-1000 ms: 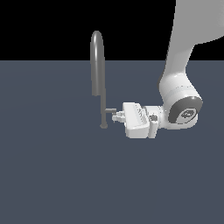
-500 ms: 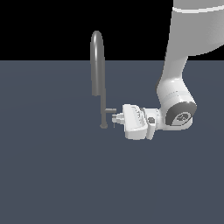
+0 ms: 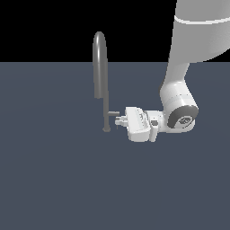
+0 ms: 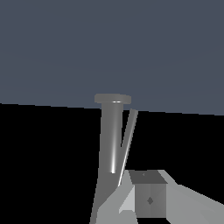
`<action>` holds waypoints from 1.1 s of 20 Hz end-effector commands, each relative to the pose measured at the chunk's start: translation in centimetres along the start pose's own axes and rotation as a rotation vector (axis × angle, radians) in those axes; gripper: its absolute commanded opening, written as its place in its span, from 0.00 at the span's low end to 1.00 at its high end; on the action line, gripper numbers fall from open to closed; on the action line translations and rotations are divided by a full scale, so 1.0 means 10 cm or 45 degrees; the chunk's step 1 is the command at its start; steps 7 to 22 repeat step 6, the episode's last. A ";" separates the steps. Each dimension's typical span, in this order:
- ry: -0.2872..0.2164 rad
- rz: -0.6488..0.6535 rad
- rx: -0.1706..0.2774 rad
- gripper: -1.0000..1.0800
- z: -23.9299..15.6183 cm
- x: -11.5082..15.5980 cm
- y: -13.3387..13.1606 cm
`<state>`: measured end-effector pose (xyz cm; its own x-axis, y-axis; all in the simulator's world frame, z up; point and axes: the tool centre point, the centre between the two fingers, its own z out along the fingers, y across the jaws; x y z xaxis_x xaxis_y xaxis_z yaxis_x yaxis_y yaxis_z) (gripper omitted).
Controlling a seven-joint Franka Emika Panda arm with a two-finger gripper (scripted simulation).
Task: Turn on the faucet by rotating a designated handle.
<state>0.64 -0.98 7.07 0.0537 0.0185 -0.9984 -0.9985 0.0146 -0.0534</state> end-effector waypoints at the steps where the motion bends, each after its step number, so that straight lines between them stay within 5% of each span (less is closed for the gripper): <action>1: 0.020 0.045 0.019 0.00 0.00 0.28 0.02; 22: 0.024 0.061 0.023 0.00 -0.01 0.41 -0.02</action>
